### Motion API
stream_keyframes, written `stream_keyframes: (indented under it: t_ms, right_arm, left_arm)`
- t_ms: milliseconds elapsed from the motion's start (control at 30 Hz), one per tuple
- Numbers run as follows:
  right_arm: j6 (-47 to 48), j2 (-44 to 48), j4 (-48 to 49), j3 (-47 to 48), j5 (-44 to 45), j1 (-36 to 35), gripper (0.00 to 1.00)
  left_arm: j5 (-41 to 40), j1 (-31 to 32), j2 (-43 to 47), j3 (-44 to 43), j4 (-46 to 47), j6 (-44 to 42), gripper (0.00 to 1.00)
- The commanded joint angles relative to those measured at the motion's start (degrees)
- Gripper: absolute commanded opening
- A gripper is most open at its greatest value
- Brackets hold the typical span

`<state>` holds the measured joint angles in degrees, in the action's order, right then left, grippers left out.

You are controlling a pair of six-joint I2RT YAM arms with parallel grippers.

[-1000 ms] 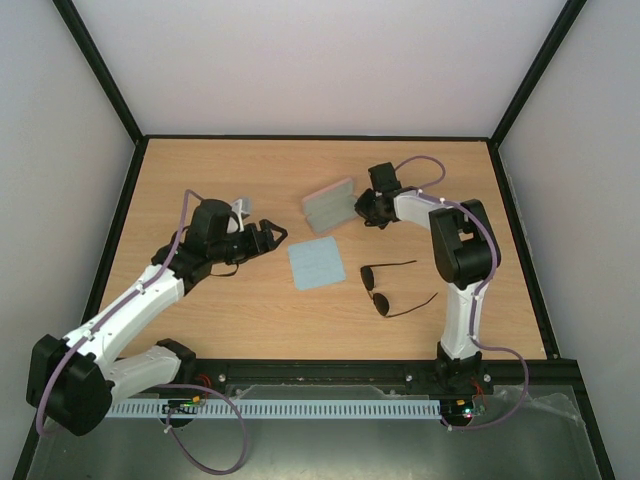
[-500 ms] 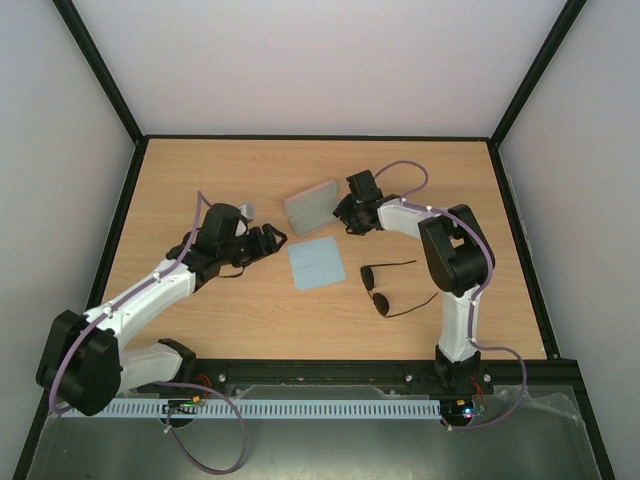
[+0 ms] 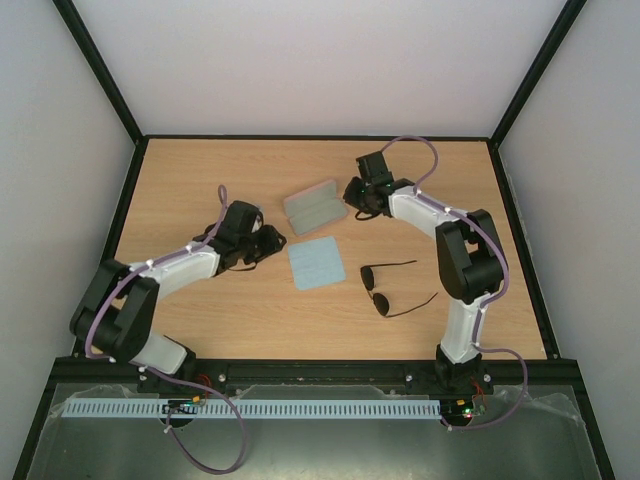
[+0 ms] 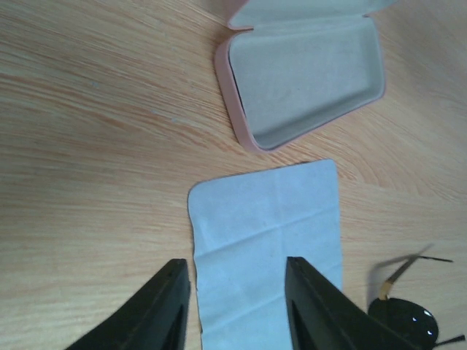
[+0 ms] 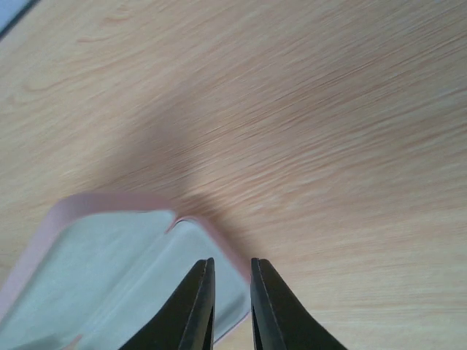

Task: Organize the sunglasses
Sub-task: Adjust the sunglasses case at the center of the board.

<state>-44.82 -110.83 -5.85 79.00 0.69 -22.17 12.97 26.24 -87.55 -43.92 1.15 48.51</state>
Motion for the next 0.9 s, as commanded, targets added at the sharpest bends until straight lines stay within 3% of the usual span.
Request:
stream_keyframes:
  t_ms: [0, 367, 867]
  right_arm:
    - [4.4, -5.1, -3.5, 2.4, -2.9, 2.3, 0.15]
    - [6.5, -12.1, -4.2, 6.7, -10.0, 2.2, 0.15]
    - [7.4, -8.7, -2.3, -0.8, -9.6, -1.7, 0.13]
  left_arm:
    - [-2.1, 0.1, -5.2, -4.4, 2.3, -0.8, 0.29]
    - [-3.7, -0.3, -15.7, -11.7, 1.6, -2.3, 0.24]
    - [-5.4, -2.5, -21.7, -18.1, 0.5, -4.4, 0.23]
